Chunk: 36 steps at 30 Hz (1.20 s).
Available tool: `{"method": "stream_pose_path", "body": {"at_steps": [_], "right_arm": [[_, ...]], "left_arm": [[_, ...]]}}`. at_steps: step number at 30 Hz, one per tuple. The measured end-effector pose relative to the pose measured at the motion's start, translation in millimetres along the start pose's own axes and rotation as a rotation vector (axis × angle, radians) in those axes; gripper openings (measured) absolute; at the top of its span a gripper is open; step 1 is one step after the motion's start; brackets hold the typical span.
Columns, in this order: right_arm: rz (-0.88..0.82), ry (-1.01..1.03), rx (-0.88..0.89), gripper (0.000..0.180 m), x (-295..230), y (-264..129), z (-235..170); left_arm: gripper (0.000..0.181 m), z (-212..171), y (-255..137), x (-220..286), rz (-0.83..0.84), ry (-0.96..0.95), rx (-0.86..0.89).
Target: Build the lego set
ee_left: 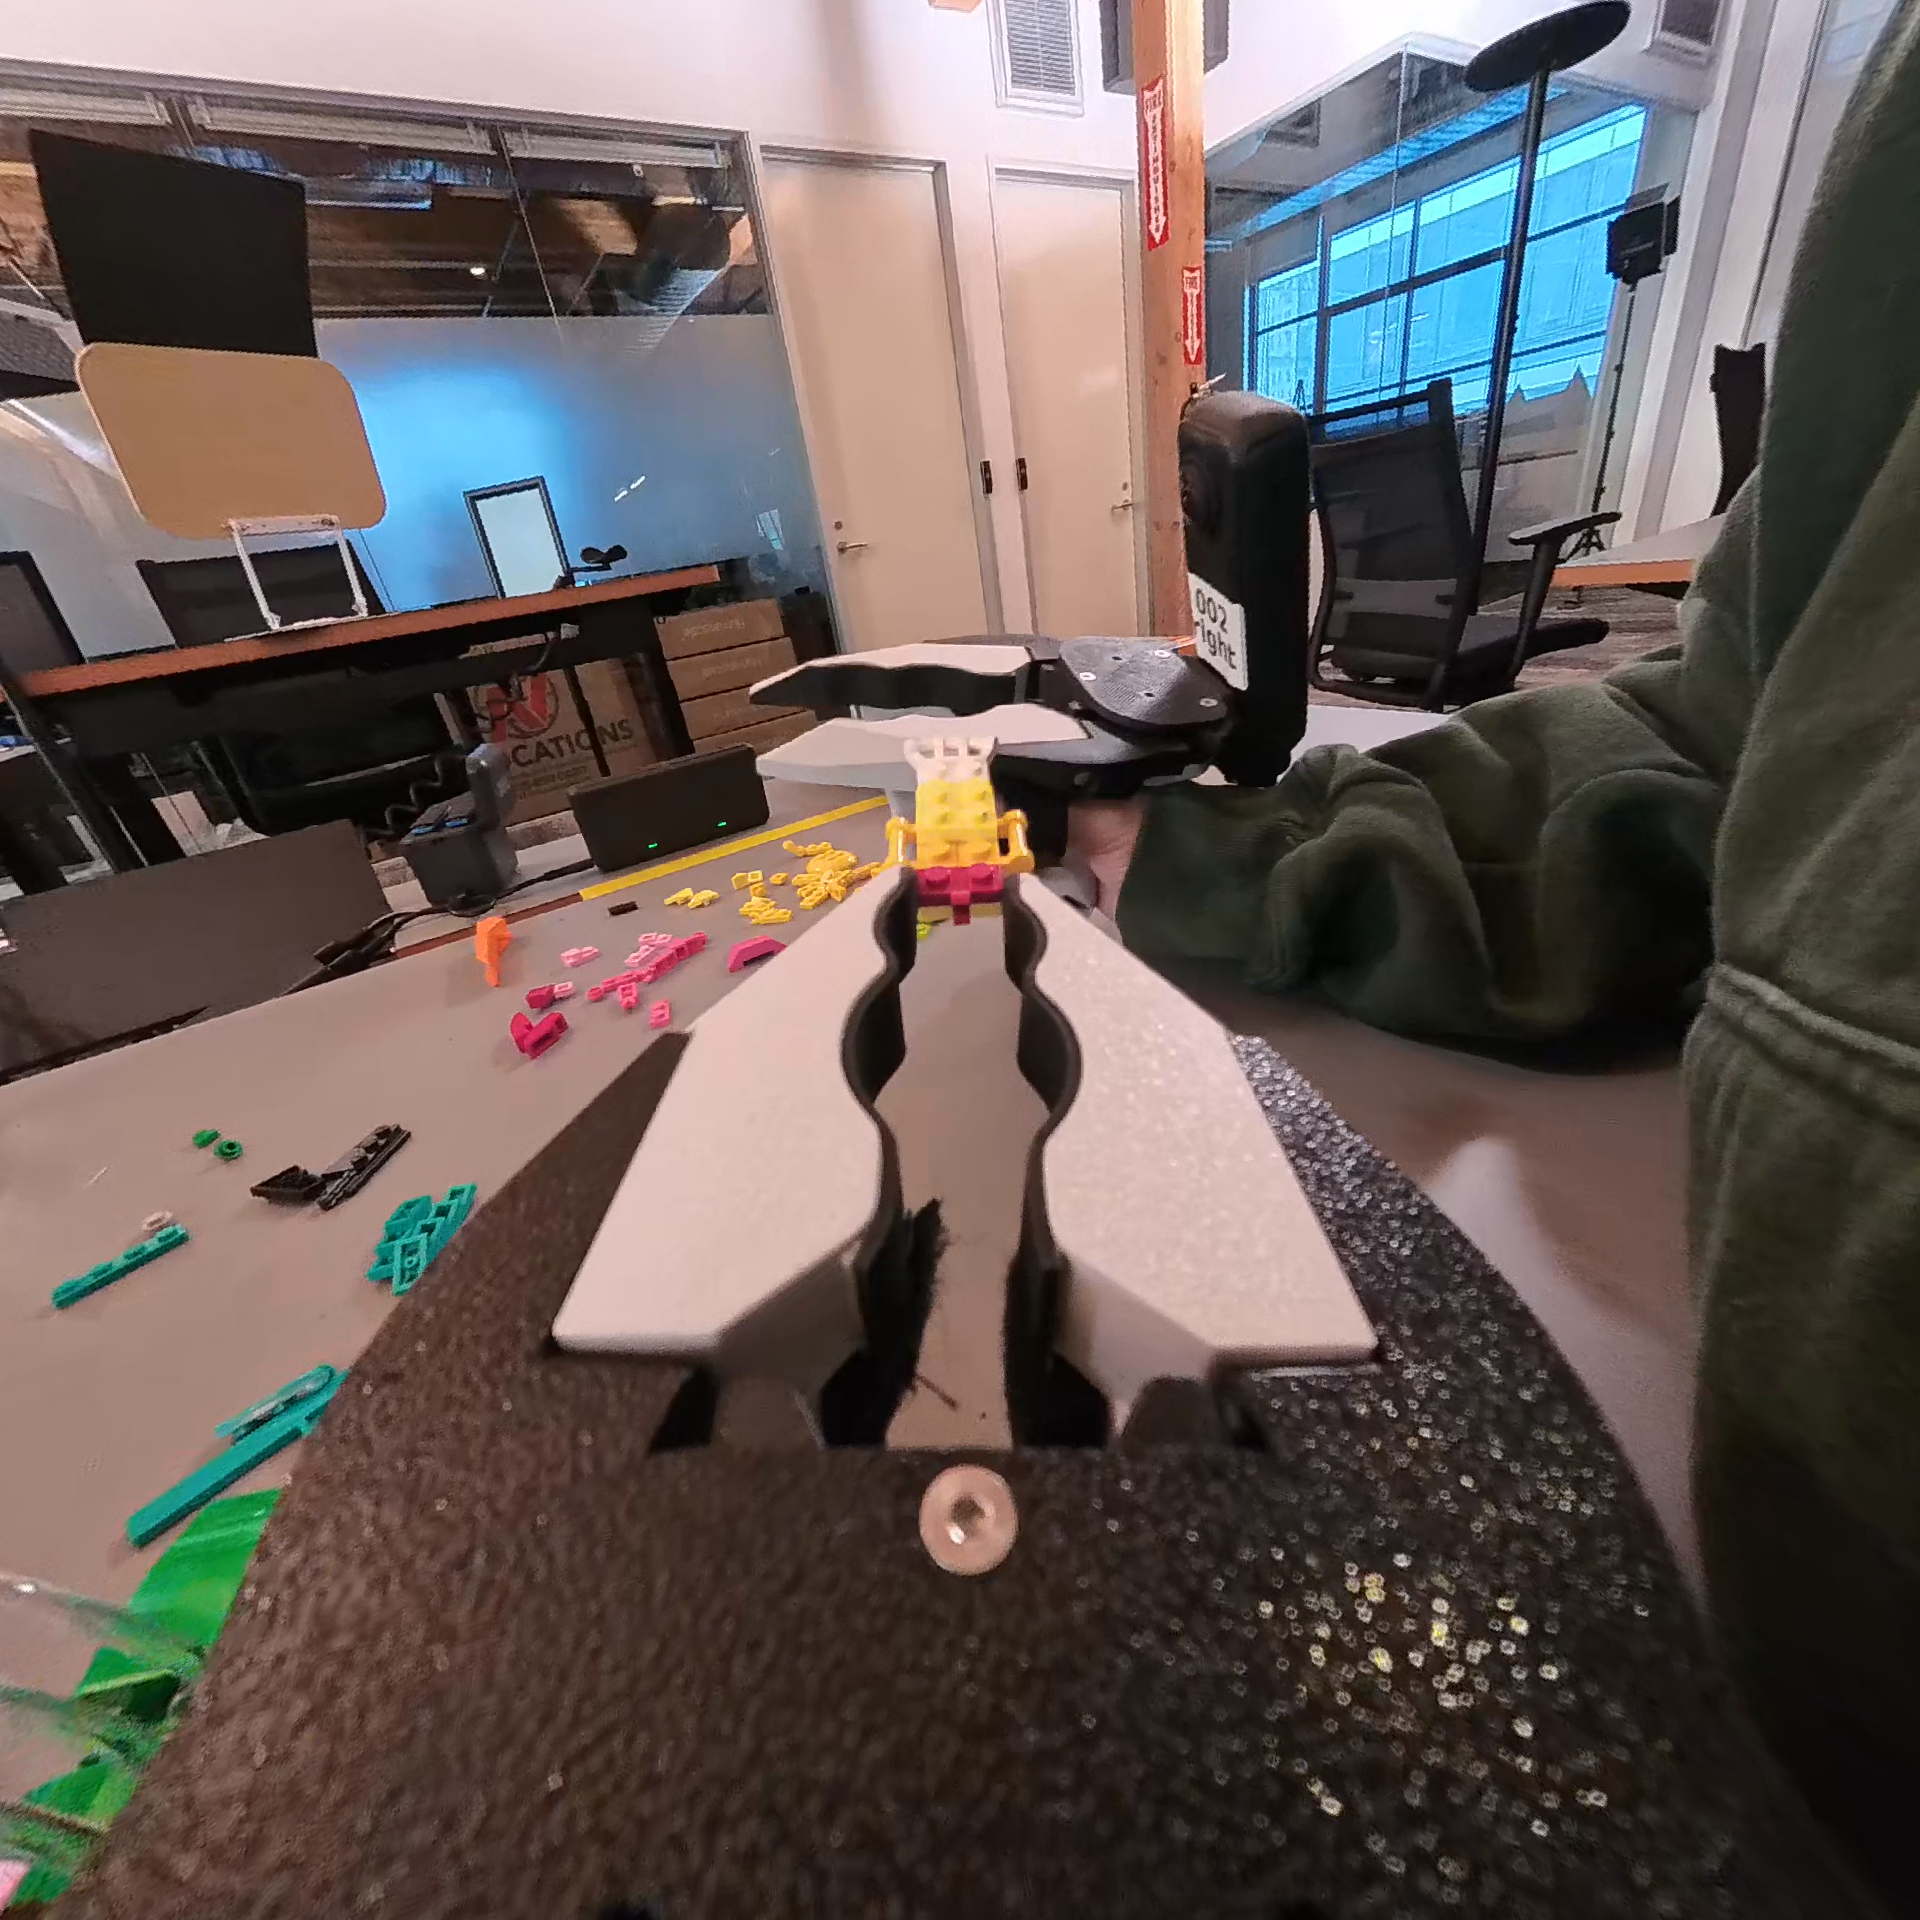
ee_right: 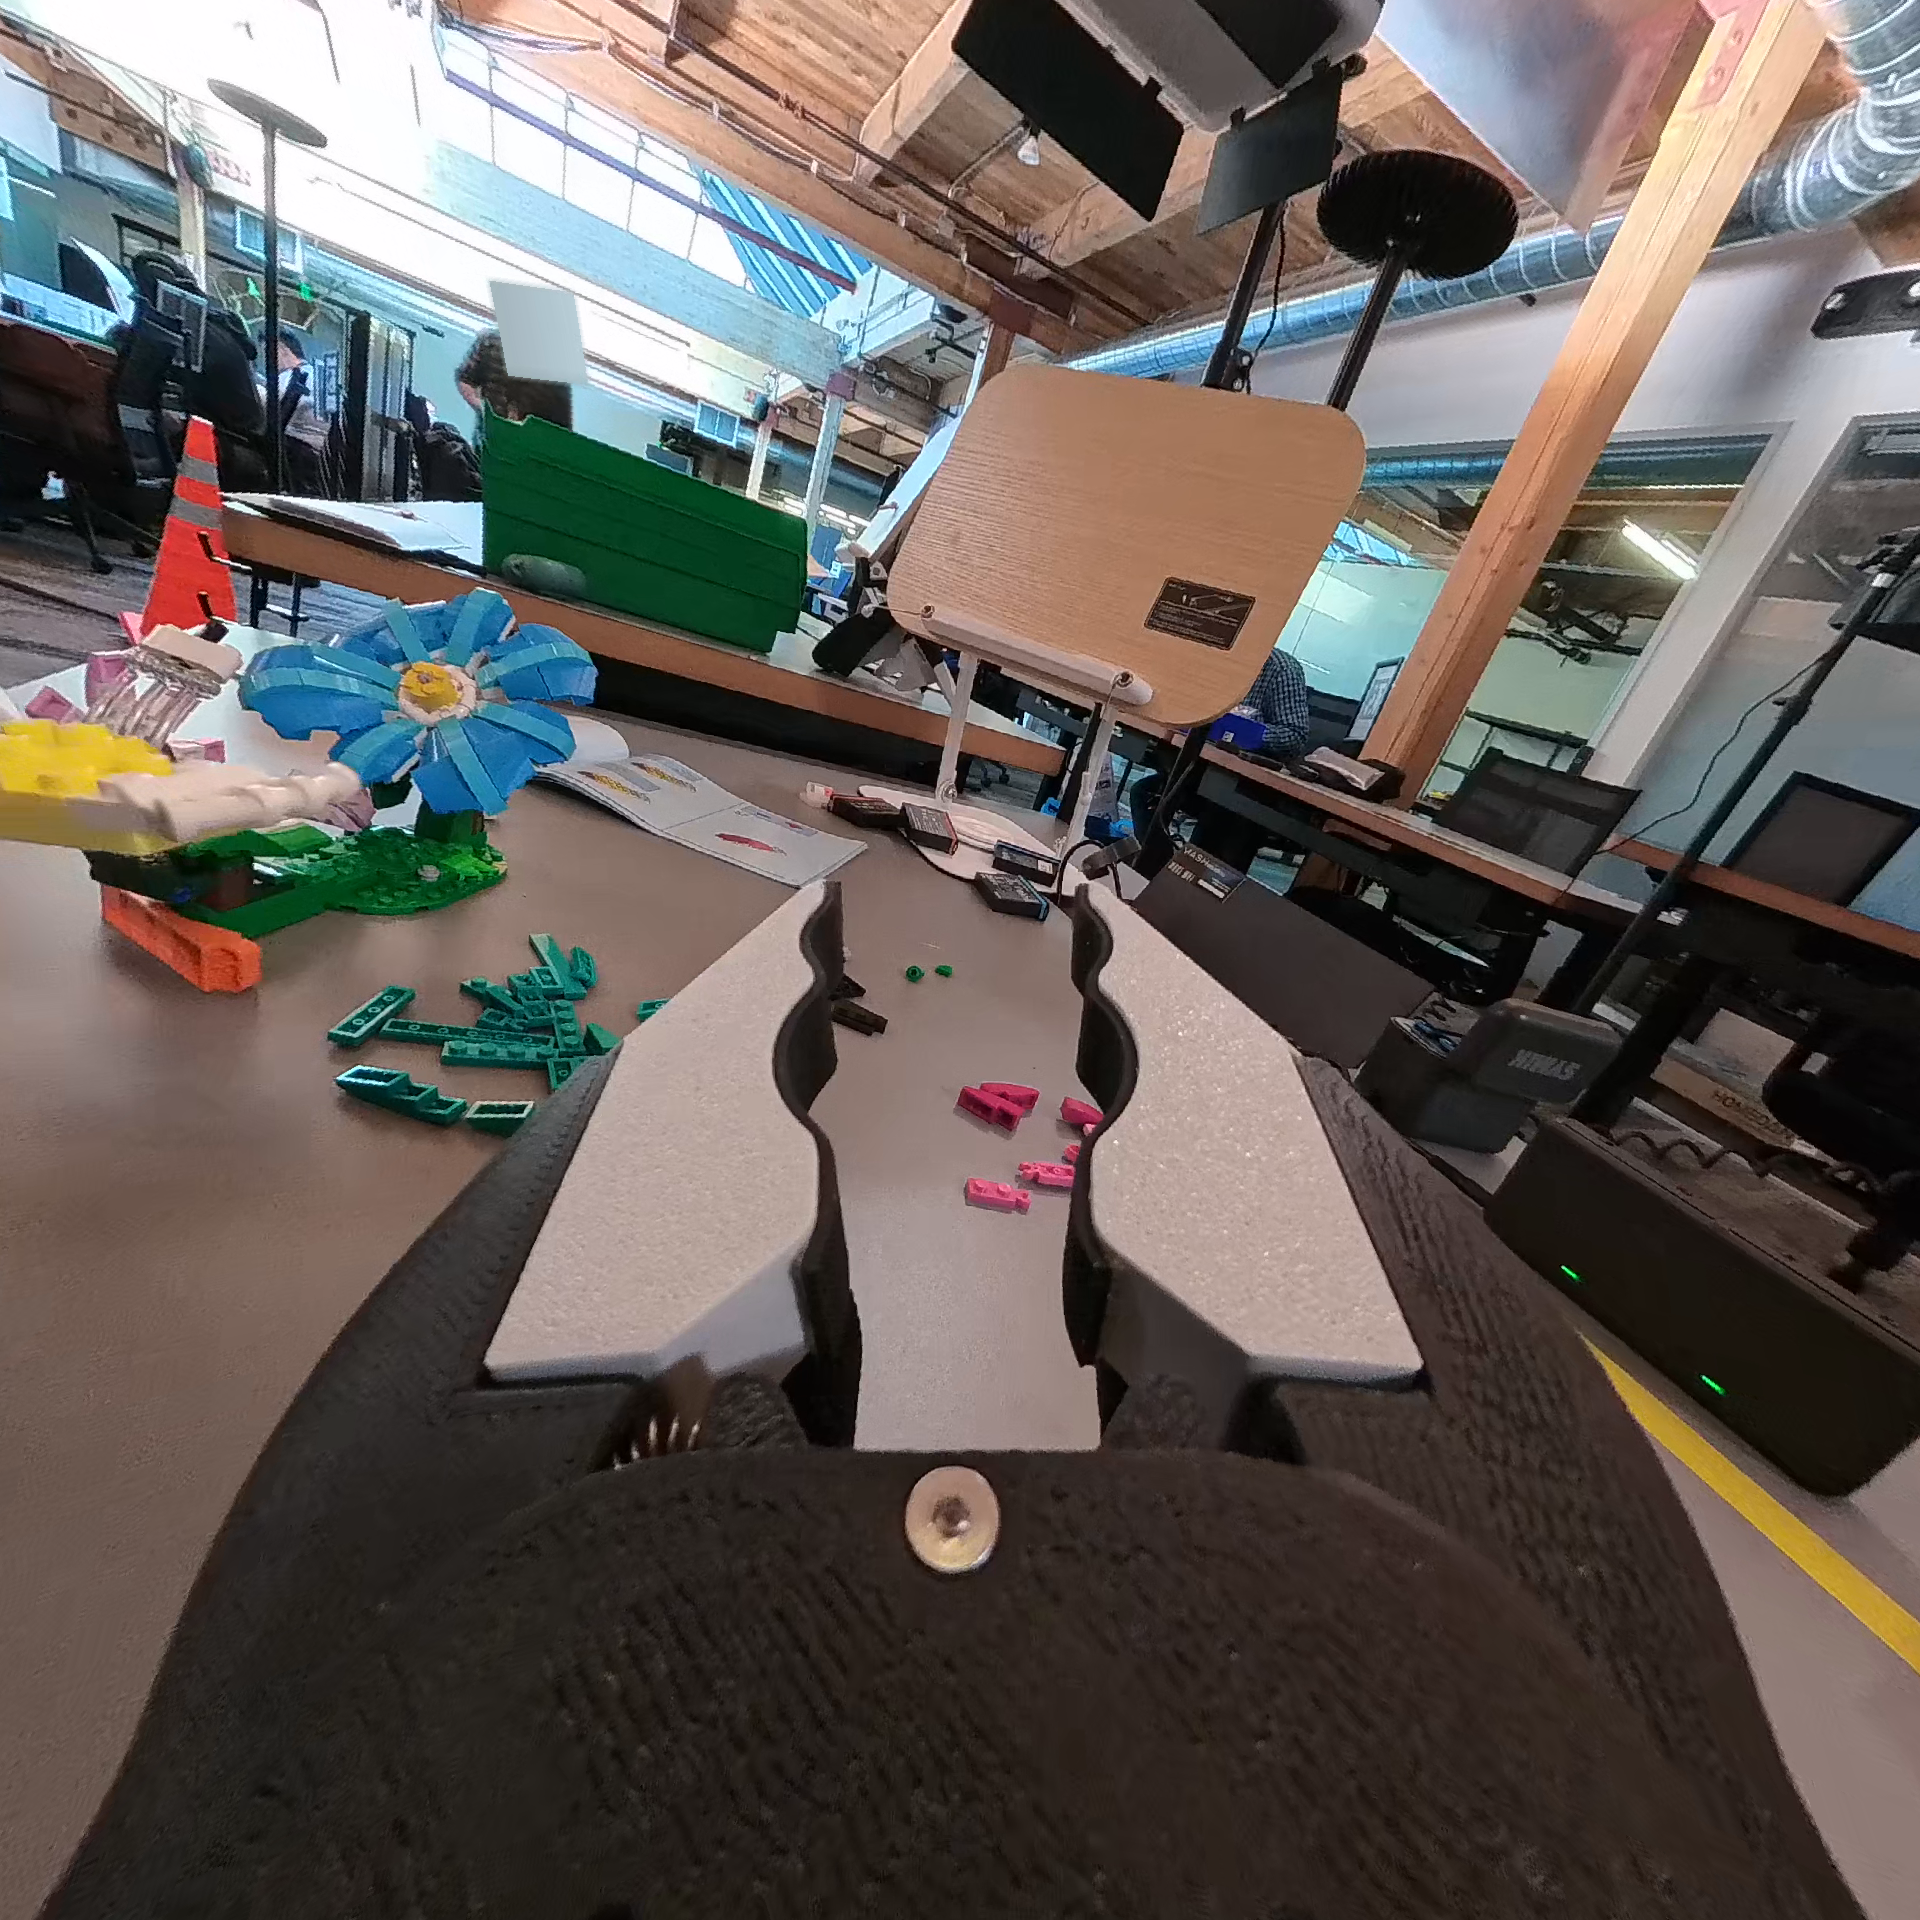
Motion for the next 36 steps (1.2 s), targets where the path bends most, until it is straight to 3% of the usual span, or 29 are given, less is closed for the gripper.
{"method": "stream_pose_path", "body": {"at_steps": [9, 13, 18, 22, 29, 32, 36], "right_arm": [[-0.042, -0.001, -0.088, 0.036, 16.8, 1.0, -5.2], [-0.031, -0.011, -0.341, 0.028, 50.8, 8.1, -25.6], [0.151, 0.385, -0.694, 0.031, 65.0, 6.5, -77.8], [0.121, 0.454, -0.941, 0.031, 66.9, 1.5, -107.3], [0.041, 0.301, -1.096, 0.035, 66.7, -4.9, -118.3], [-0.072, 0.222, -1.13, 0.028, 83.5, -10.1, -122.7], [-0.038, 0.366, -1.032, 0.031, 68.5, -0.9, -117.0]], "left_arm": [[0.014, -2.2, 1.6, -0.4, -0.001, -0.006, -0.02], [0.014, -1.3, 1.1, -2.1, 0.002, -0.021, -0.012], [0.014, -1.2, 1.0, -2.1, -0.004, -0.029, -0.011], [0.014, -1.7, 1.3, -1.8, -0.005, -0.026, -0.015], [0.014, -1.5, 1.3, -1.4, -0.011, -0.029, -0.015], [0.014, -2.0, 1.5, -0.7, -0.013, -0.022, -0.018], [0.014, -1.6, 1.1, -1.6, -0.01, -0.029, -0.014]]}}
Point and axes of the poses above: each gripper's, where its closed fingertips meet, y out along the fingers, z out of its top, x = y × z across the jaws, the point moved 3 cm from there along -y, back along the fingers, and after that the axes turned 8 degrees about x, right-handed, at the moved point
